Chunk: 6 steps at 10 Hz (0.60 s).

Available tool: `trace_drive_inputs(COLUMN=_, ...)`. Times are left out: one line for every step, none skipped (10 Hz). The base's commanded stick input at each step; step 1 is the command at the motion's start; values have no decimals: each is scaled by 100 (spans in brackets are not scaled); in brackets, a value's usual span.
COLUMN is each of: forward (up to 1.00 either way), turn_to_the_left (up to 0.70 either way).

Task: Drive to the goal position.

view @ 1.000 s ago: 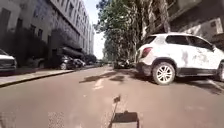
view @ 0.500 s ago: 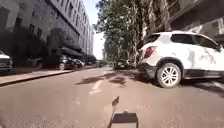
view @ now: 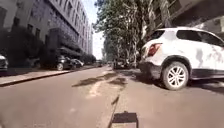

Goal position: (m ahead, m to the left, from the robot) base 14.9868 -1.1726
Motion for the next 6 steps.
trace_drive_inputs(forward=70, turn_to_the_left=0)
trace_drive_inputs(forward=70, turn_to_the_left=0)
trace_drive_inputs(forward=70, turn_to_the_left=0)
trace_drive_inputs(forward=70, turn_to_the_left=0)
trace_drive_inputs(forward=70, turn_to_the_left=0)
trace_drive_inputs(forward=70, turn_to_the_left=0)
